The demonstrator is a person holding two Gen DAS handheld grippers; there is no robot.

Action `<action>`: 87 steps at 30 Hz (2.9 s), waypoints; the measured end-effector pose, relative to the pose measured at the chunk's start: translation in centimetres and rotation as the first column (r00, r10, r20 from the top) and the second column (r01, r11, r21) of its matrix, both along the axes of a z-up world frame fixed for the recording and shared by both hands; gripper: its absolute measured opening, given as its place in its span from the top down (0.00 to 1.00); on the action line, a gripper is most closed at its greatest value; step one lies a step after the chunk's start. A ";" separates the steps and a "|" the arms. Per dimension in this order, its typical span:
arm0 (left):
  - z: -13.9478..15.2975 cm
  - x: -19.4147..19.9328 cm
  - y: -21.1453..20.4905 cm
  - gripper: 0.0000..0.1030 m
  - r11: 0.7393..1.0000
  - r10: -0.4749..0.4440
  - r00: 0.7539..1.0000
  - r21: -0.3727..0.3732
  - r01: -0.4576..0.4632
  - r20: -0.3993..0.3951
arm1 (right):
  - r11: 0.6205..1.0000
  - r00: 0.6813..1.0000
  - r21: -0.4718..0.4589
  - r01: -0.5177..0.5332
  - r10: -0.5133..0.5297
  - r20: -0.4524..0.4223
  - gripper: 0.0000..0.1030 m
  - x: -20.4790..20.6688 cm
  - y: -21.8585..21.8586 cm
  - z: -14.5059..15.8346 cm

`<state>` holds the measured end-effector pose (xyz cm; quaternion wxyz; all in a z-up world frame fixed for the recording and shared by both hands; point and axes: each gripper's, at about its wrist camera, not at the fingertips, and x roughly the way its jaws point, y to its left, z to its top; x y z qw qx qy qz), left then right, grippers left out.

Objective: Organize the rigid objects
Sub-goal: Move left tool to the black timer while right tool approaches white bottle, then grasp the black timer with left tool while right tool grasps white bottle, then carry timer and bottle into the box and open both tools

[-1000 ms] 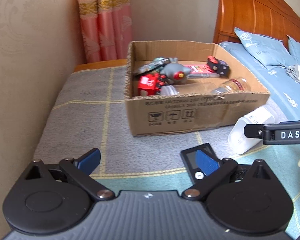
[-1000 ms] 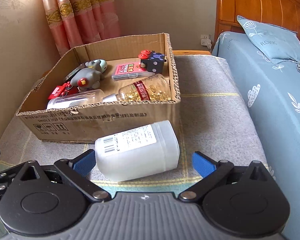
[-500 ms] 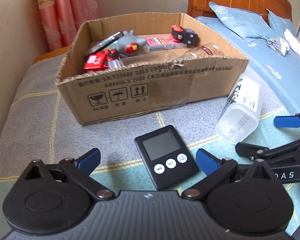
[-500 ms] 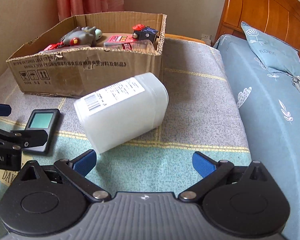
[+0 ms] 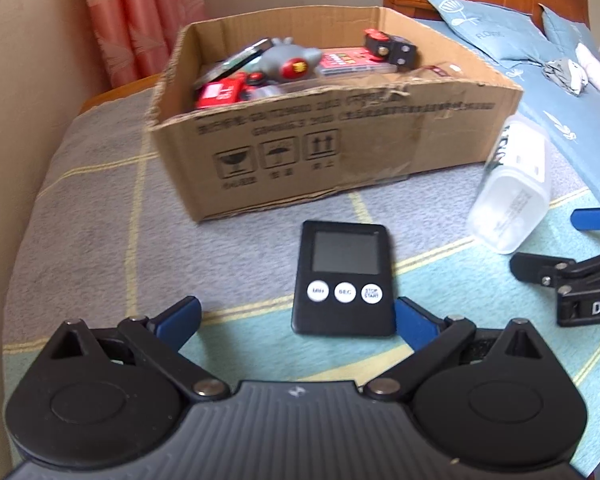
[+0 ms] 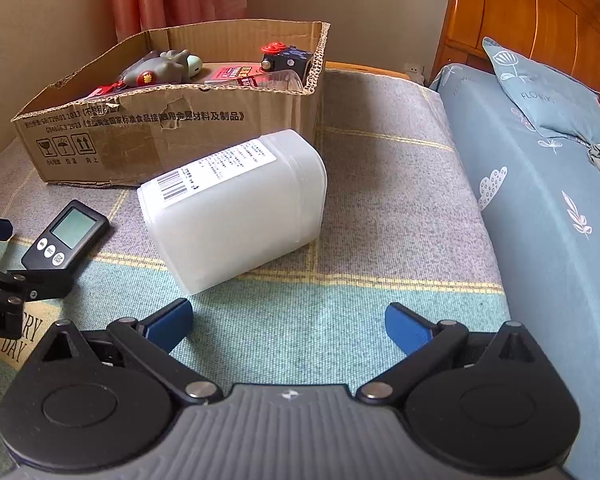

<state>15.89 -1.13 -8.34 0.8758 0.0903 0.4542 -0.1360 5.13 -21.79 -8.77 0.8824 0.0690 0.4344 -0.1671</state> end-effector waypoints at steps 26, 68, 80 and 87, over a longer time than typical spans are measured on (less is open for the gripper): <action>-0.6 2.2 -1.5 0.08 0.999 0.013 0.999 -0.041 -0.012 0.044 | 1.000 1.000 -0.006 -0.011 0.011 0.015 0.00 -0.3 0.2 0.0; 0.0 0.0 1.5 0.33 0.997 0.056 0.998 -0.060 -0.053 0.043 | 0.961 0.957 -0.096 -0.258 0.268 0.110 0.00 1.4 0.1 1.5; 1.7 -0.1 1.9 0.33 0.998 -0.007 1.000 -0.064 0.008 0.022 | 0.935 0.935 -0.144 -0.325 0.341 0.103 0.15 2.6 1.4 3.5; 4.2 -0.5 2.5 0.33 0.998 -0.028 0.999 -0.055 0.030 0.045 | 0.913 0.907 -0.165 -0.372 0.396 0.146 0.15 2.2 1.9 7.7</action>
